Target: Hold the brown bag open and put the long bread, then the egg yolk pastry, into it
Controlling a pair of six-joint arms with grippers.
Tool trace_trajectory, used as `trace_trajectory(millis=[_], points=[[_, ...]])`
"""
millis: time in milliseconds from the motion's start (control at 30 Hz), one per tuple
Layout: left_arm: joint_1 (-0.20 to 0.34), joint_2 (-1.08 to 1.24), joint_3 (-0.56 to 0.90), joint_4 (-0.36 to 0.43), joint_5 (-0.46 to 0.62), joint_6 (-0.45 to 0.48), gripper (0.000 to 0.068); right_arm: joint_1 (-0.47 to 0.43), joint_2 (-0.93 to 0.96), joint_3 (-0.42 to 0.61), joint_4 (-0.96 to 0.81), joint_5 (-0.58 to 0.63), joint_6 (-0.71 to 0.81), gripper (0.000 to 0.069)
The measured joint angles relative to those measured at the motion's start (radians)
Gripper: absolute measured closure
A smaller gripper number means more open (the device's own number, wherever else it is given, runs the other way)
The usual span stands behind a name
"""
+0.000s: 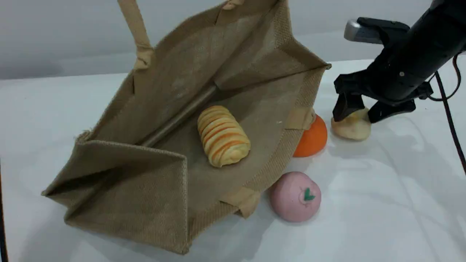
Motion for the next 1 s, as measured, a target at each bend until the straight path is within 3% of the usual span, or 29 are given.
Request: trace_trajectory(millis=[133,233,300,467,500,667,1000], points=[[0.0,0.0,0.0,0.0,0.0,0.0,0.0594,0.0,0.015,0.0,-0.003,0.006,0.0,0.0188],[0.0,0.0,0.0,0.0,0.0,0.0,0.0594,0.0,0.013,0.0,-0.002,0.01,-0.002,0.0247],[0.0,0.0,0.0,0.0,0.0,0.0,0.0594,0.0,0.013,0.0,-0.003,0.01,-0.002,0.0328],[0.0,0.0,0.0,0.0,0.0,0.0,0.0594,0.0,0.012,0.0,-0.004,0.019,-0.002,0.0619],[0.0,0.0,0.0,0.0,0.0,0.001,0.0594,0.0,0.012,0.0,-0.003,0.022,-0.002,0.0649],[0.0,0.0,0.0,0.0,0.0,0.001,0.0594,-0.004,0.012,0.0,-0.044,0.038,-0.004,0.0673],[0.0,0.0,0.0,0.0,0.0,0.007,0.0594,-0.014,0.012,0.0,-0.022,0.042,0.007,0.0659]])
